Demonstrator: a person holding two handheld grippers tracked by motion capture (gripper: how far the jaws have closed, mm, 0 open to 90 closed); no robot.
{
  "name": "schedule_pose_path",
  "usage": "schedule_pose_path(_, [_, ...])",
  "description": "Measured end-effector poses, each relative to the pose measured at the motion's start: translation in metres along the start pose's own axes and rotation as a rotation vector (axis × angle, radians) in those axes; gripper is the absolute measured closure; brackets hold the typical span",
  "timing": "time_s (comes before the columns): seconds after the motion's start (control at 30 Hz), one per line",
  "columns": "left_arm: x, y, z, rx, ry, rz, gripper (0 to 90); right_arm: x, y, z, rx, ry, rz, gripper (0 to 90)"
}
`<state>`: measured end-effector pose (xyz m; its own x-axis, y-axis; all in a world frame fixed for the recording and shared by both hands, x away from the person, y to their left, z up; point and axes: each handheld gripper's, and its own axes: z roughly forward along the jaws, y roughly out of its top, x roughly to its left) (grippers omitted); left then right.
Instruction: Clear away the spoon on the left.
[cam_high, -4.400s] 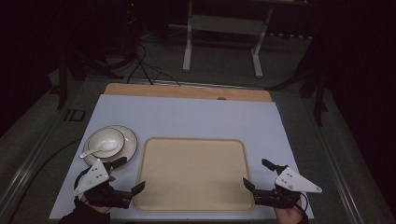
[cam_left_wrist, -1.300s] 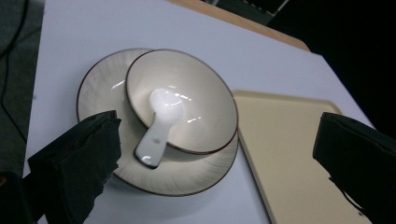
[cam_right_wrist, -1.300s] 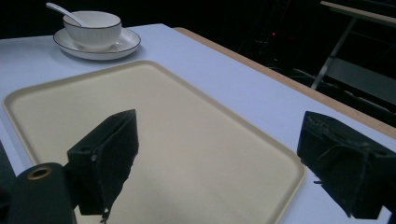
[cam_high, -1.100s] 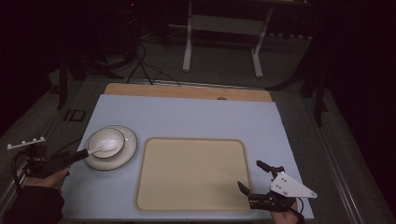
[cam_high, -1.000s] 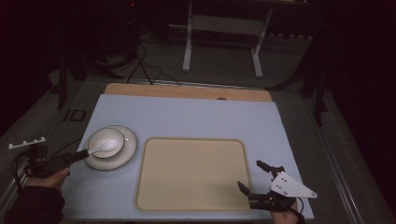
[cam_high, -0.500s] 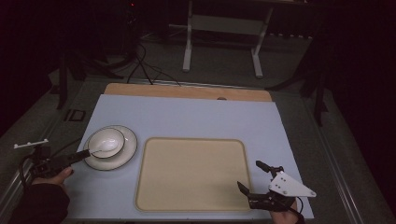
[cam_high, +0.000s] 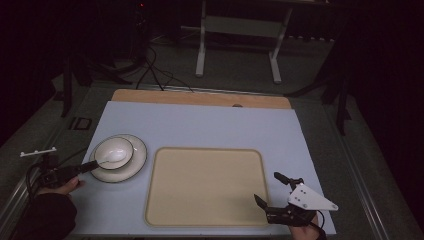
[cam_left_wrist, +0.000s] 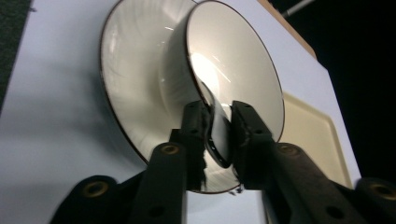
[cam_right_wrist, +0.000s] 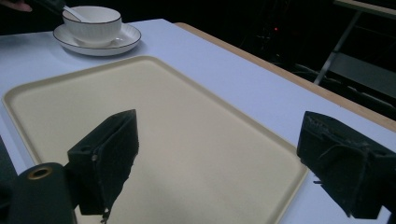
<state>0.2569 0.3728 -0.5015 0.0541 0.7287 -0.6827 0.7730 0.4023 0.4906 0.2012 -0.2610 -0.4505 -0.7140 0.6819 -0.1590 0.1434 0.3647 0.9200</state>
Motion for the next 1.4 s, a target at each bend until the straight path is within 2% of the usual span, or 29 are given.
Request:
schedule_pose_path(0.2, [-0.005, 0.001, 0.001, 0.037, -0.010, 0.043, 83.6, 0.000, 0.000, 0.000, 0.000, 0.000, 0.001, 12.9])
schedule_pose_path(0.47, [-0.007, 0.000, 0.001, 0.042, -0.004, 0.064, 84.7, 0.000, 0.000, 0.000, 0.002, 0.001, -0.001, 12.9])
schedule_pose_path(0.63, [-0.010, -0.001, 0.000, 0.023, -0.005, 0.065, 84.8, 0.000, 0.000, 0.000, -0.002, -0.004, 0.002, 12.9])
schedule_pose_path(0.87, [-0.018, -0.003, -0.007, 0.009, 0.018, 0.108, 85.1, -0.001, 0.000, -0.001, -0.006, -0.004, 0.004, 12.9])
schedule_pose_path(1.4, [-0.039, -0.006, -0.023, -0.030, 0.033, 0.152, 85.2, -0.002, 0.000, -0.003, -0.014, -0.013, 0.010, 12.9])
